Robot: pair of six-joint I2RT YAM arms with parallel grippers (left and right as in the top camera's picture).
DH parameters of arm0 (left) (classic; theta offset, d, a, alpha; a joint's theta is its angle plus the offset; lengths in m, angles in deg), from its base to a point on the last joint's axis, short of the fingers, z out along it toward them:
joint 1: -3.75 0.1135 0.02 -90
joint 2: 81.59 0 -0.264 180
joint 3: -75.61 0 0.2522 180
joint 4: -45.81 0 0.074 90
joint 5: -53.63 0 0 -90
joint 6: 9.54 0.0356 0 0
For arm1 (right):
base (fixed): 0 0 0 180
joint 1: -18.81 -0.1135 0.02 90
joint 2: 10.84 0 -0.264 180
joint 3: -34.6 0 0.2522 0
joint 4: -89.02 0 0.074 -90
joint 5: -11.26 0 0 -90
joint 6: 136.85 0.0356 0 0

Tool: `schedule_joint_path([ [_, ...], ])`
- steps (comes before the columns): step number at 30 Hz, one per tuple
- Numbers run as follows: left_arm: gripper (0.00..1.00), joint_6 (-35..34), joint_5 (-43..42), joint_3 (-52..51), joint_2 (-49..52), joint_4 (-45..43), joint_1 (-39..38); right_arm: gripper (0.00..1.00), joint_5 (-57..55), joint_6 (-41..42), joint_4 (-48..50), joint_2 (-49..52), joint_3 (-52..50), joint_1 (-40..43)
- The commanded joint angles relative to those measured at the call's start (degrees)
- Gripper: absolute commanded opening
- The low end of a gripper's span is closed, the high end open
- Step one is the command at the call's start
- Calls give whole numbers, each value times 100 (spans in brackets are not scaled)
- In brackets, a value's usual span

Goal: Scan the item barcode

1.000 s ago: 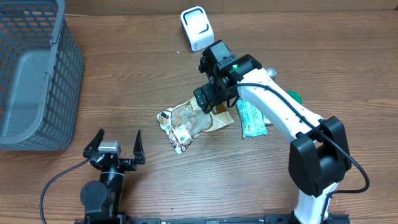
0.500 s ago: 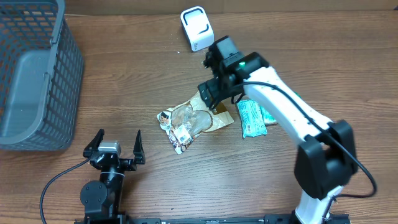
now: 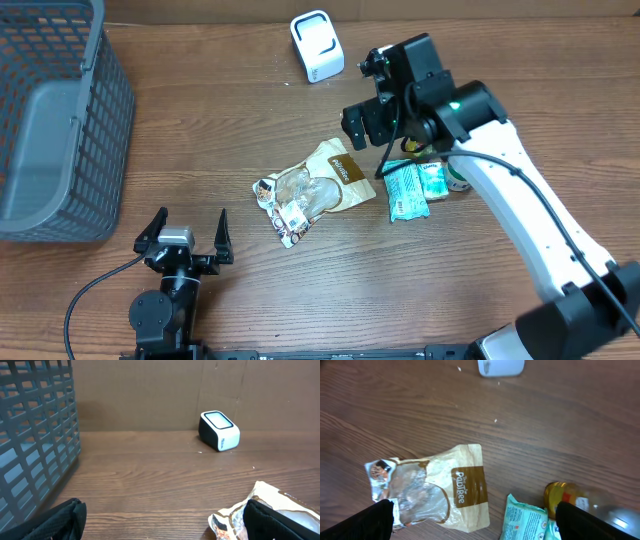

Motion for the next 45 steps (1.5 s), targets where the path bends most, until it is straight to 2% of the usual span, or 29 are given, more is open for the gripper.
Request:
schedule_joint_path([
  [1, 99, 90, 76, -22, -63, 22, -37, 100, 31, 35, 35, -516, 7, 22],
  [17, 100, 90, 76, -22, -63, 22, -37, 100, 33, 37, -129, -2205, 7, 251],
  [32, 99, 92, 79, -22, -63, 20, -37, 100, 31, 37, -1397, -4312, 7, 1510],
  [41, 100, 90, 79, -22, -63, 22, -37, 100, 31, 37, -2151, -5598, -37, 1596],
  [45, 100, 92, 76, -22, -63, 22, -37, 100, 26, 37, -2253, -6238, -358, 1596],
])
